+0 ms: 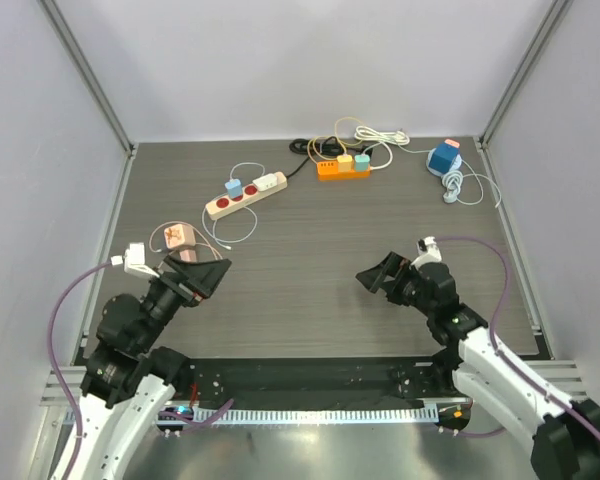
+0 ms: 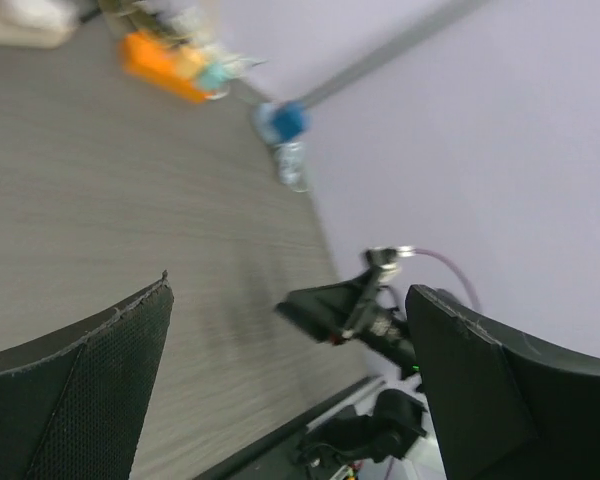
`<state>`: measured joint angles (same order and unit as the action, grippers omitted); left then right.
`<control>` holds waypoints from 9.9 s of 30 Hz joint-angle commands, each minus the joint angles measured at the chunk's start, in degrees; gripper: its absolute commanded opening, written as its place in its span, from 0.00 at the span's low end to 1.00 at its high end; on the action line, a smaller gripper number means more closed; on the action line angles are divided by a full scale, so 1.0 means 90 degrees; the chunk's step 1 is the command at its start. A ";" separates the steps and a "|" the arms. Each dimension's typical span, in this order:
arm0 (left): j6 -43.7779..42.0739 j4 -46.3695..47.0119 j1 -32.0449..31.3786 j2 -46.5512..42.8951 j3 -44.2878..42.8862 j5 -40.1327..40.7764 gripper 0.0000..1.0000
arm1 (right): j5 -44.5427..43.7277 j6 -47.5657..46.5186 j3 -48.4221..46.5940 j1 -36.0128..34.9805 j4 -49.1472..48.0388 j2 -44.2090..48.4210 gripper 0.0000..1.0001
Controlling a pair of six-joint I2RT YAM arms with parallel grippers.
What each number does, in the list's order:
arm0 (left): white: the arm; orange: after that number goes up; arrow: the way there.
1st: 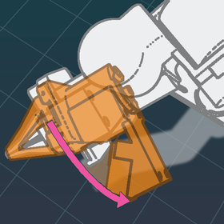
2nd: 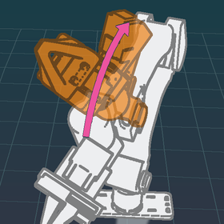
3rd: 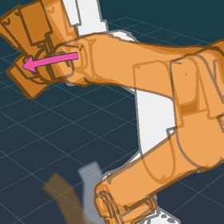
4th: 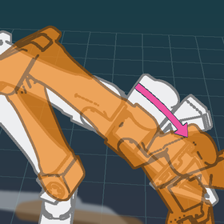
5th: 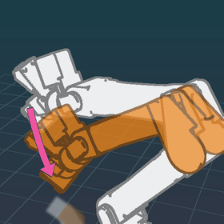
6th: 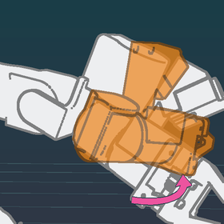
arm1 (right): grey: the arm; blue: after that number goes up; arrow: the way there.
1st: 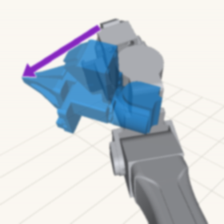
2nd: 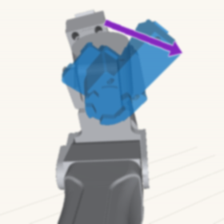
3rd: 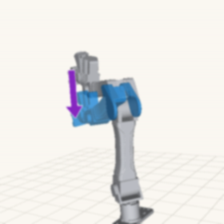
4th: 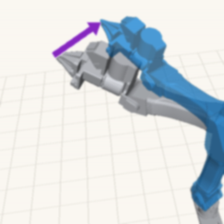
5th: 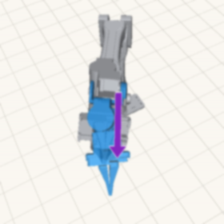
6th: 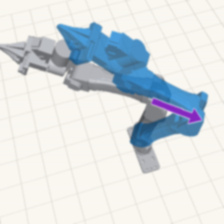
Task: Pull the plug off the socket
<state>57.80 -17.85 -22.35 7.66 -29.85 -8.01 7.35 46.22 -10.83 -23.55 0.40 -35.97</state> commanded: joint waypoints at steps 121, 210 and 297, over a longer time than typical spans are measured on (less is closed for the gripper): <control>0.3852 0.6055 -0.2526 0.8026 0.0748 0.1564 0.54 | 0.1419 0.4962 -0.0027 -0.1143 -1.0650 -0.6511 0.01; 0.0169 0.0175 0.1664 0.1894 0.0873 -0.2761 0.99 | 0.1234 0.1369 -0.0896 -0.1114 -0.5025 -0.3786 0.01; 0.0863 0.4738 -0.3249 0.5634 0.1207 -0.0409 0.00 | -0.0036 0.2921 -0.1374 0.0106 -0.7612 -0.5564 0.01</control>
<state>67.96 28.08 -50.59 60.90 -19.79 -7.81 16.67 71.99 -21.06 -27.22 -62.89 -85.06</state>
